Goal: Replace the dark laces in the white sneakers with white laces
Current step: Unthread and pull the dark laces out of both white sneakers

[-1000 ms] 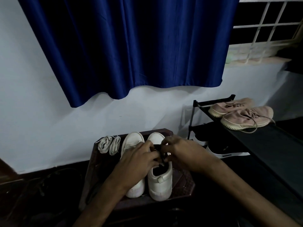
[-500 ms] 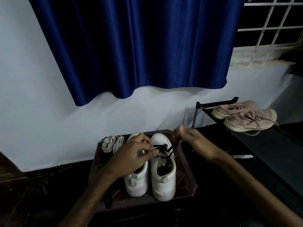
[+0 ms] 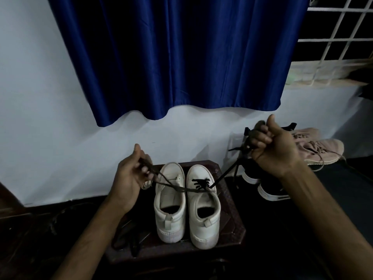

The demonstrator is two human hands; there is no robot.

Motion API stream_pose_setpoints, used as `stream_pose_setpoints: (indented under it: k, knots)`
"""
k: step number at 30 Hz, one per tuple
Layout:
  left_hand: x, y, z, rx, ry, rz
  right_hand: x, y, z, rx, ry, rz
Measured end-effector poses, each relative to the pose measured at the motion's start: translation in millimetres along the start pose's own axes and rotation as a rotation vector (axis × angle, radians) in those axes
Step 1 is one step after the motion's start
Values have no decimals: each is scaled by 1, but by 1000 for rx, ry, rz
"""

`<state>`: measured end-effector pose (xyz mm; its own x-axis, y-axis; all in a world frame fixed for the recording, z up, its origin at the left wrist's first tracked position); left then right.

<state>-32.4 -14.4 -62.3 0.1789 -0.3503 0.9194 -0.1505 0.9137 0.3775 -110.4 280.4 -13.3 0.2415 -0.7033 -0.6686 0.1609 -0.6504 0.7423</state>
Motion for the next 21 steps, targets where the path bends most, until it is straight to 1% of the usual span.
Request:
stream_pose_setpoints:
  k: [2,3,4,6,8,10,12,14,15,16,17,19,20,21]
  knots:
    - [-6,-4,0,66,-15,42,-7,1,2,1,-44,-21]
    - [-9,-5,1,49,19,138,-6,1,3,6,-50,-72]
    - [-13,-6,2,0,68,289,-2,3,3,7,-39,-150]
    - [-21,-9,6,-76,179,685,11,6,3,12,0,-318]
    - [-26,-10,8,-62,263,1019,26,6,2,36,3,-529]
    - [-26,4,0,-71,330,1262,40,5,3,57,-37,-769]
    - [-33,22,-10,-119,332,1382,55,-1,4,92,-73,-939]
    - [-43,40,-20,-153,344,1458,65,-11,4,135,-191,-1159]
    - [-50,47,-23,-176,342,1512,69,-14,3,128,-252,-1283]
    - [-57,54,-26,-199,333,1567,75,-16,0,79,-274,-1385]
    - [-63,60,-27,-219,332,1618,81,-15,-4,-6,-241,-1475]
    - [-70,66,-26,-217,363,1672,98,-15,-12,-185,-108,-1660]
    - [-71,64,-25,-201,355,1655,104,-16,-15,-235,-80,-1733]
    - [-72,61,-24,-177,340,1612,108,-18,-16,-237,-88,-1772]
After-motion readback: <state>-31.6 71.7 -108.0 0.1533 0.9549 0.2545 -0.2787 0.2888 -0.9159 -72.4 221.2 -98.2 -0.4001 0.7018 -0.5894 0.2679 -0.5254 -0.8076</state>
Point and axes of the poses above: each hand's wrist, its own z-axis towards the middle knuckle, its own y-axis out of the palm, x = y × z, the point moved 4 cm from there along z, towards the middle knuckle, and after that the axes turned 2 degrees about -z, right-handed, at the moved point
